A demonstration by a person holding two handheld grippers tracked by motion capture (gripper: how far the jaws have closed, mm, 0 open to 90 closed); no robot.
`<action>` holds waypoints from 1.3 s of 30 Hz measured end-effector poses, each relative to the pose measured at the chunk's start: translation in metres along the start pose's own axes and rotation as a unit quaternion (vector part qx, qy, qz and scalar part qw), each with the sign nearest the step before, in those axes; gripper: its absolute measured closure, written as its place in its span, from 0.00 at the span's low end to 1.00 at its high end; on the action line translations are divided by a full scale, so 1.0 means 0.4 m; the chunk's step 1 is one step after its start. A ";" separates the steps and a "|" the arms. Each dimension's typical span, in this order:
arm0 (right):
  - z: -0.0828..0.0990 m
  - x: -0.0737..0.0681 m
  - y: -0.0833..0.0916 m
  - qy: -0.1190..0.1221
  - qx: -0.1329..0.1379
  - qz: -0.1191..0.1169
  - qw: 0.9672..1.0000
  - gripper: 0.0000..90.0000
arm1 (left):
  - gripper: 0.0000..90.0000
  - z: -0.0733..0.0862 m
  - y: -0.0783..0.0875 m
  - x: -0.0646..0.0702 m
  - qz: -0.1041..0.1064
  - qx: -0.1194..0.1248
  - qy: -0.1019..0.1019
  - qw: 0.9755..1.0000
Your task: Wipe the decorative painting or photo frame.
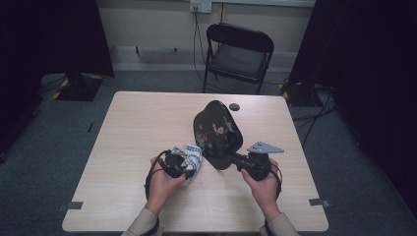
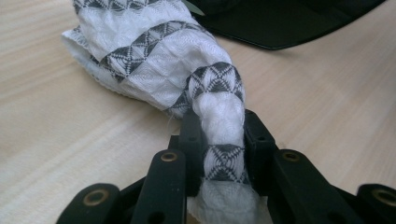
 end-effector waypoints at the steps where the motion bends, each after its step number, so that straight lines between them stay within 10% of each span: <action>1: 0.000 0.000 0.000 0.000 0.000 0.000 1.000 0.88 | 0.82 0.004 0.001 0.005 0.005 -0.002 -0.006 1.000; 17: 0.003 -0.009 -0.004 -0.011 0.013 0.002 1.000 0.88 | 0.82 0.046 0.010 0.074 0.059 -0.019 -0.030 0.998; 28: 0.008 -0.003 -0.003 -0.004 0.011 0.002 1.000 0.84 | 0.82 0.029 0.085 0.005 0.009 0.017 -0.033 0.999; 39: 0.019 0.010 0.007 0.001 0.001 0.001 1.000 0.67 | 0.81 0.052 0.093 -0.047 -0.028 0.001 -0.038 0.999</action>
Point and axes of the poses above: each handheld gripper's, and its own axes: y roughly backward along the jaws, z roughly out of its underside, x roughly to its right, the point moved 6 cm from there along -y, roughly forward along the jaws, and after that the axes turned 8 degrees about y, right-handed, at the moved point
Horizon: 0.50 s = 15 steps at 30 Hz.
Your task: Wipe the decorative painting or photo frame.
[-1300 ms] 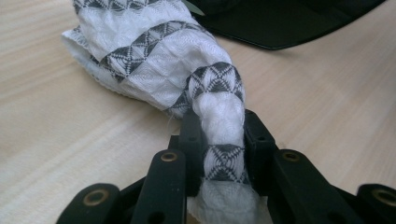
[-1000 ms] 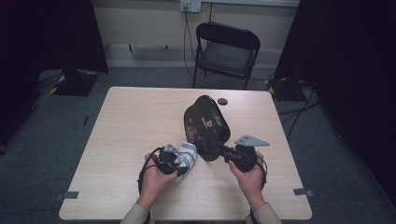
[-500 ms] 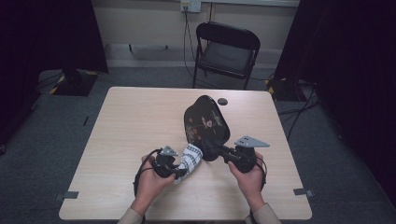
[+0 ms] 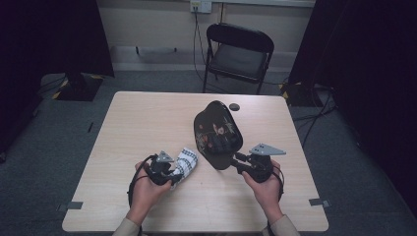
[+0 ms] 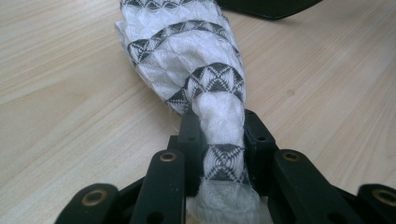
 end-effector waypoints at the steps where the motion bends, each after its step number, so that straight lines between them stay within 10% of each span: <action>1: 0.001 0.001 0.000 0.002 0.001 -0.004 1.000 0.65 | 0.81 0.001 0.000 -0.004 -0.002 -0.001 -0.001 1.000; 6: 0.014 0.009 0.003 0.006 0.000 -0.007 1.000 0.55 | 0.77 0.004 -0.001 -0.018 -0.012 0.004 -0.003 1.000; 15: 0.038 0.034 0.015 0.006 -0.005 -0.011 1.000 0.42 | 0.39 -0.014 0.013 -0.040 -0.034 0.038 0.001 0.999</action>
Point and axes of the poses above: each handheld gripper's, and its own axes: y roughly backward along the jaws, z roughly out of its underside, x roughly to its right, the point moved 6 cm from there along -y, roughly forward along the jaws, and after that the axes turned 8 degrees about y, right-handed, at the moved point
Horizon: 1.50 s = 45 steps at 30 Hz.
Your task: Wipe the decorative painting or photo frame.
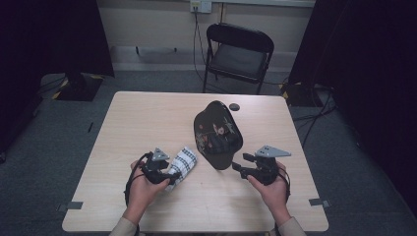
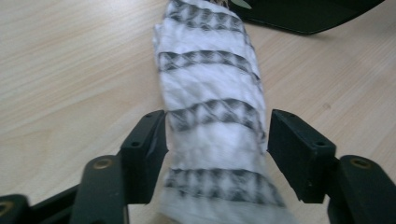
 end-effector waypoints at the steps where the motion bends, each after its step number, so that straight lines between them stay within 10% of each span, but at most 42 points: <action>1: 0.002 0.001 0.001 0.000 0.002 0.000 1.000 0.41 | 0.37 0.000 0.002 -0.004 -0.001 -0.002 -0.001 1.000; 45: 0.078 0.048 0.026 0.004 -0.032 0.006 0.999 0.26 | 0.23 0.042 0.125 -0.124 0.010 0.031 0.038 0.999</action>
Point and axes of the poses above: each handheld gripper's, and its own axes: y roughly backward along the jaws, z roughly out of its underside, x roughly to its right, the point moved 6 cm from there along -y, roughly forward along the jaws, and after that the axes turned 8 degrees about y, right-handed, at the moved point
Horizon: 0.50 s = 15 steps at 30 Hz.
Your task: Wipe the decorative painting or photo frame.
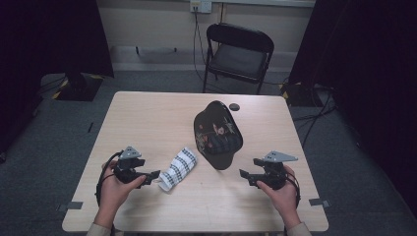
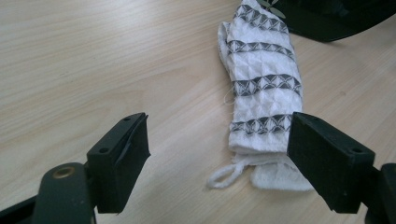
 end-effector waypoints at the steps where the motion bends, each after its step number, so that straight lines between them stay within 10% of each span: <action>1: 0.001 0.001 0.001 0.000 0.000 0.001 1.000 0.25 | 0.23 0.003 0.001 -0.003 0.001 -0.005 -0.002 1.000; 15: 0.018 0.014 0.019 0.006 -0.007 0.001 1.000 0.22 | 0.22 0.016 0.021 -0.043 -0.011 -0.001 0.005 1.000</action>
Point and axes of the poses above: each handheld gripper's, and its own axes: y roughly backward along the jaws, z roughly out of its underside, x roughly to its right, the point moved 6 cm from there along -y, roughly forward along the jaws, and after that the axes turned 8 degrees about y, right-handed, at the moved point
